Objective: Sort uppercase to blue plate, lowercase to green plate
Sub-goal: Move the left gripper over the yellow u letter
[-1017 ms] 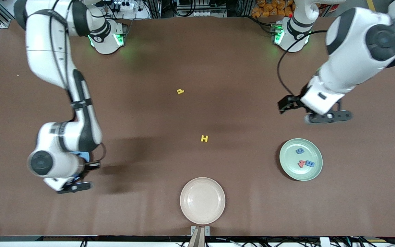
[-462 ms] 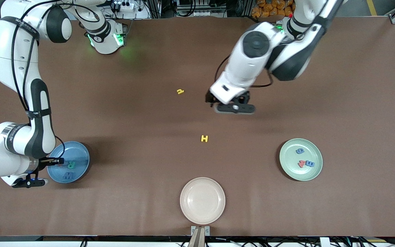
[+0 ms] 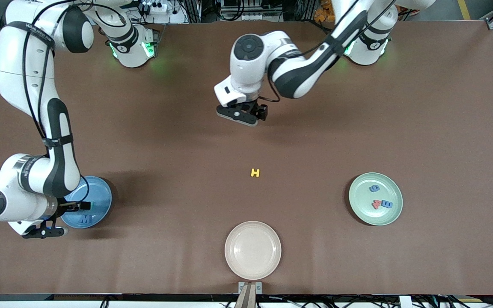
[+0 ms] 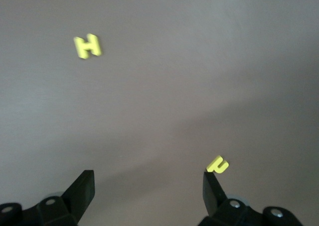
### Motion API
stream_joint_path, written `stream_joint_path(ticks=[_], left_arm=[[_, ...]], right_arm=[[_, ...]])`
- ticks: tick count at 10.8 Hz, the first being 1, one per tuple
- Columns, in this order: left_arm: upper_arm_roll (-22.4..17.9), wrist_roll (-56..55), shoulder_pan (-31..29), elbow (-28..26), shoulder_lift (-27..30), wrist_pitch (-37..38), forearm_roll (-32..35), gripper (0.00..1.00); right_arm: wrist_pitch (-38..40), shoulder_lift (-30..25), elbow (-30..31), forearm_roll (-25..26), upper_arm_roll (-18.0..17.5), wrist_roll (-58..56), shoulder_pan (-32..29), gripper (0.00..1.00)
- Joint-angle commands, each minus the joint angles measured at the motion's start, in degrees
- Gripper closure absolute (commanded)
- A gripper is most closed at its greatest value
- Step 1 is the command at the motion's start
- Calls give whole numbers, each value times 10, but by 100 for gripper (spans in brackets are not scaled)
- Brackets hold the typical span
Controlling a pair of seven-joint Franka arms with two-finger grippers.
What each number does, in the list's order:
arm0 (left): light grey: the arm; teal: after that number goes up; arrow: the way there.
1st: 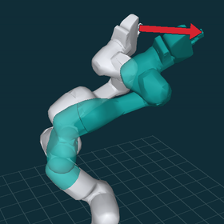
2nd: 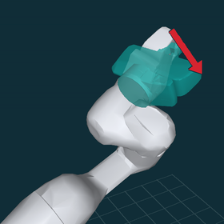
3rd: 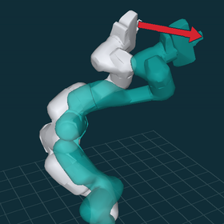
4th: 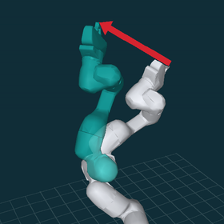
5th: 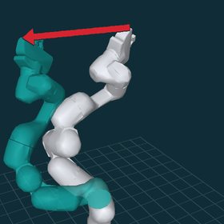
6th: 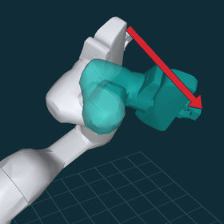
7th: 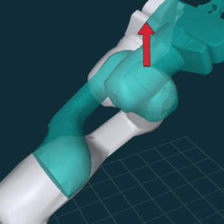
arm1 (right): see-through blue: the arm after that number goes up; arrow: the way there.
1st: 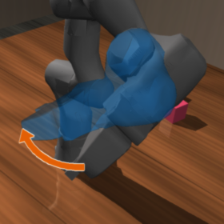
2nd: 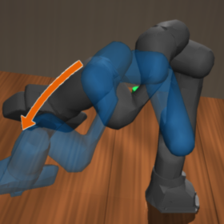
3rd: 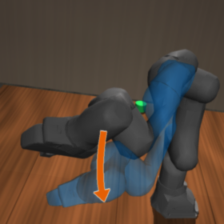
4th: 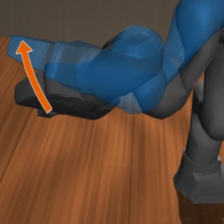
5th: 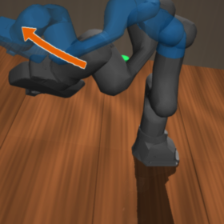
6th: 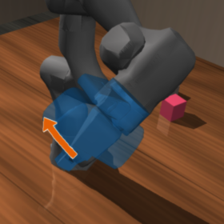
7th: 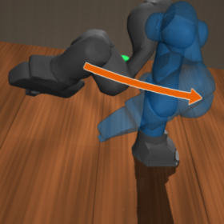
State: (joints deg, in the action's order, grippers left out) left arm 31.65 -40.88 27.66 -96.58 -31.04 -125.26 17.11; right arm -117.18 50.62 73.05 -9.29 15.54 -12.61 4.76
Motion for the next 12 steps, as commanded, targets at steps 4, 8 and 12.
stream_joint_path(ticks=[4,8,12], left_arm=[[1,59,71,13,-93,-59,114,8],[1,168,74,15,-126,-105,115,17],[0,223,82,16,-147,-135,115,22]], right_arm=[[-11,-4,-3,-5,-5,25,53,0],[-34,-5,-7,-19,-5,23,78,0],[-32,-15,-4,-18,-4,18,91,0]])
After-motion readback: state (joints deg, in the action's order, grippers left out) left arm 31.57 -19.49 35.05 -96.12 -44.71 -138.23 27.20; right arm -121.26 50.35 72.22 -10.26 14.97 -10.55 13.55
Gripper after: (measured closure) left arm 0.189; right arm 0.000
